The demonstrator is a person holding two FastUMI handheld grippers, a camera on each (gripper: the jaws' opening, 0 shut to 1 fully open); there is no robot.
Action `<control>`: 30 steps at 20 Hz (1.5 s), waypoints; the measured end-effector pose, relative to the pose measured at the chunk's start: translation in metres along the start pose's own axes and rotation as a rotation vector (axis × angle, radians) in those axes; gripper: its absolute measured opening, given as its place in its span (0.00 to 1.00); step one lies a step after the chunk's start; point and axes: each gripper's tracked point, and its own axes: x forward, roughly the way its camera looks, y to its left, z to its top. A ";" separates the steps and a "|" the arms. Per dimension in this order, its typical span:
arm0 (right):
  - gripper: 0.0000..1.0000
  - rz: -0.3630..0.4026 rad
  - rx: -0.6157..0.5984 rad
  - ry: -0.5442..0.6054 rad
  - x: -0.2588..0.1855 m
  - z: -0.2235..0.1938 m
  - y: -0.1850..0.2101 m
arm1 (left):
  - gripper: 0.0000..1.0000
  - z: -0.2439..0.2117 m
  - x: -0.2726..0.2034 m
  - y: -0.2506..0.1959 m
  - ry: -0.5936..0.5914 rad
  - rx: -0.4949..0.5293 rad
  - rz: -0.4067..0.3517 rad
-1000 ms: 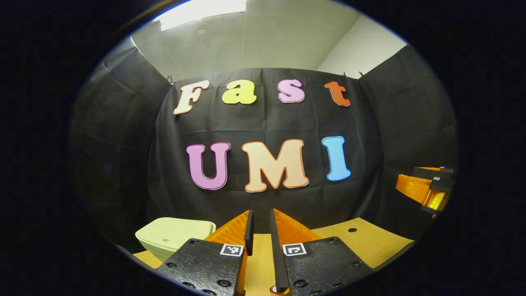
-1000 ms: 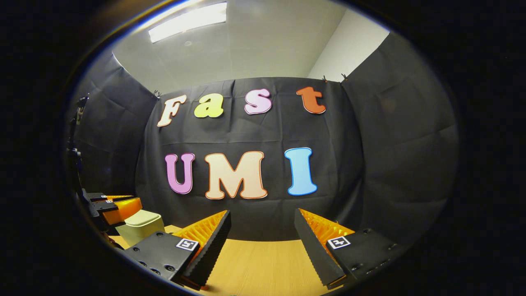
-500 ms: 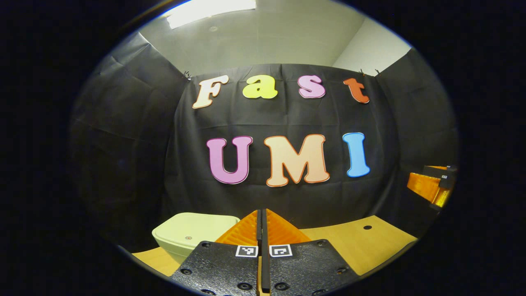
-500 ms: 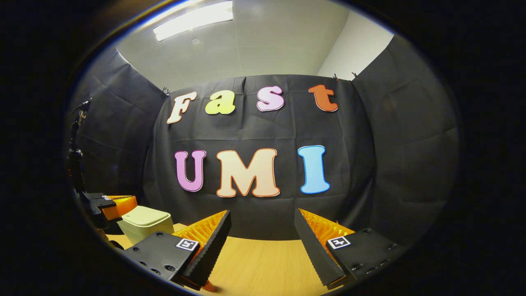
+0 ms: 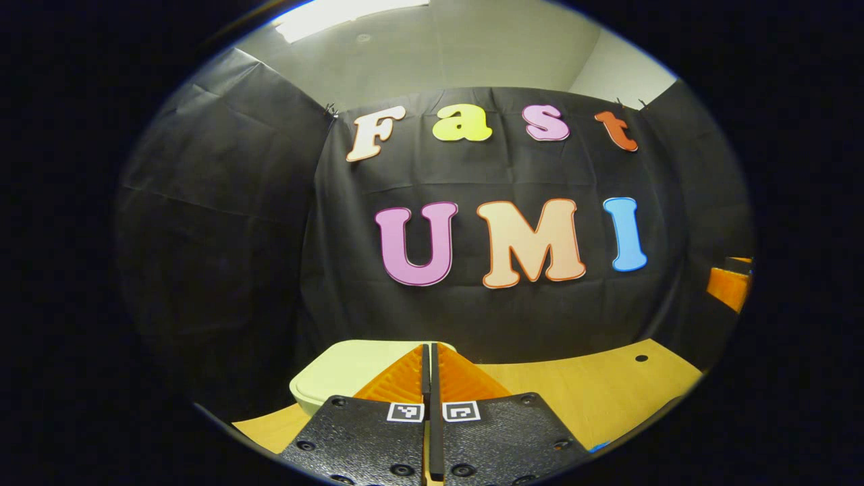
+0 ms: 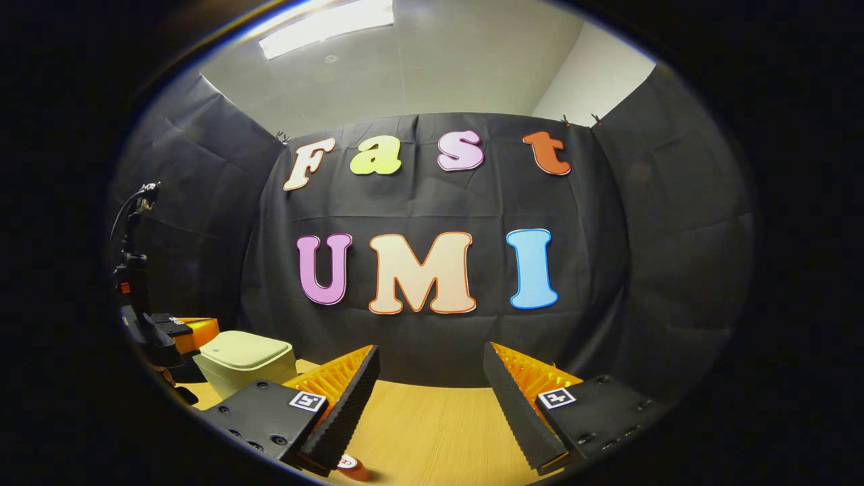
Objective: Press the lid of the desktop garbage bin to open it, pick up the crumpled paper on the desktop and throw it into the bin, then pick up the pop can on the desktop and drop it into the bin, and finally close the garbage bin lid.
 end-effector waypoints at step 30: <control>0.97 -0.027 0.009 0.019 -0.011 -0.007 -0.016 | 0.00 0.012 0.007 0.036 -0.089 -0.041 0.030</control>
